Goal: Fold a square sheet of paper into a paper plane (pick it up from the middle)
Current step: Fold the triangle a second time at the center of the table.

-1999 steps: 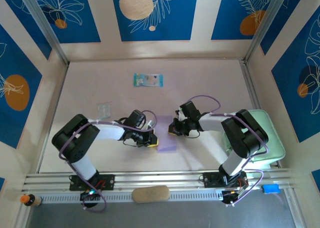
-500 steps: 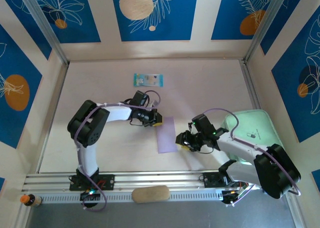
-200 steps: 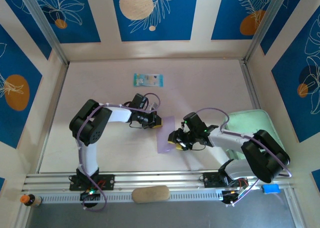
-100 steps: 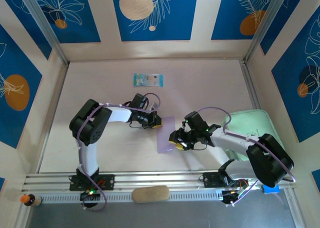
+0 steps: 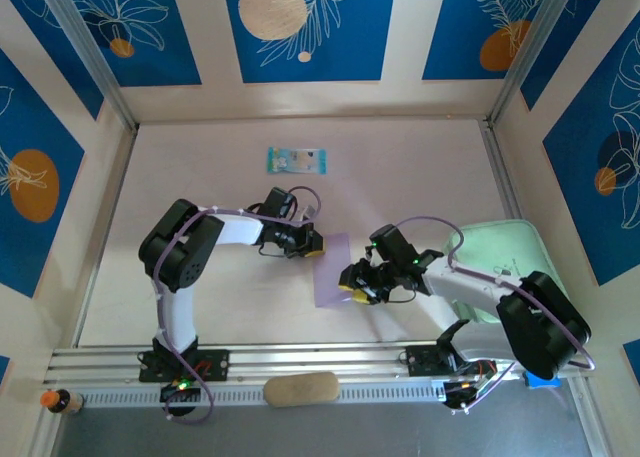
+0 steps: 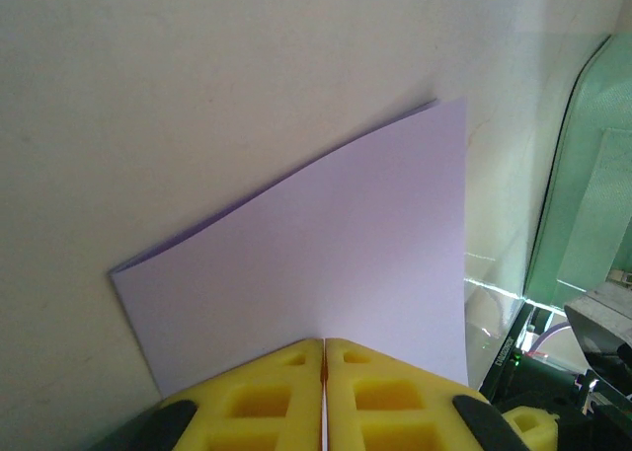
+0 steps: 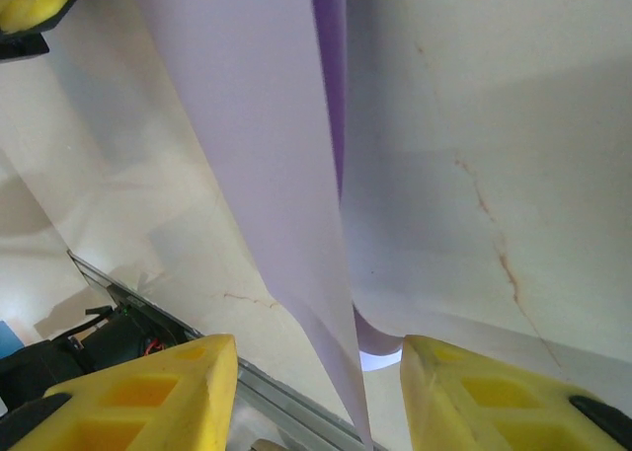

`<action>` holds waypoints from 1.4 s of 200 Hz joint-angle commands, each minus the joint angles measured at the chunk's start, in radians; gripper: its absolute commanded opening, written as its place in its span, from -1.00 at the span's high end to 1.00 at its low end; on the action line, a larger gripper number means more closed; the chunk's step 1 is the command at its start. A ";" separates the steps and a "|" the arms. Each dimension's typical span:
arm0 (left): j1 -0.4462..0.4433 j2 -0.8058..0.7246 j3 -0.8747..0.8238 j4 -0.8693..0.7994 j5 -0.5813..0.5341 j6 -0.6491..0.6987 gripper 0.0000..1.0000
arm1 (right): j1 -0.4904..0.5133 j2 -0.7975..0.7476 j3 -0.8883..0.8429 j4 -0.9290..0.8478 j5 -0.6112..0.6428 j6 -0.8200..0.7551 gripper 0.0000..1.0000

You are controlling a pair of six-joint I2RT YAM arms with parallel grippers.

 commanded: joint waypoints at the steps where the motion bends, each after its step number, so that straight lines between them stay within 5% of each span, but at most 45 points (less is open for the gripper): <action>1: -0.009 0.044 -0.028 -0.093 -0.031 -0.003 0.83 | 0.012 -0.031 -0.005 -0.047 -0.003 0.021 0.06; 149: -0.009 0.045 -0.025 -0.089 -0.027 -0.006 0.82 | 0.018 -0.035 0.003 -0.066 0.003 0.022 0.06; 280: -0.009 0.038 -0.025 -0.083 -0.020 -0.016 0.81 | -0.013 0.042 -0.045 0.177 0.015 0.025 0.05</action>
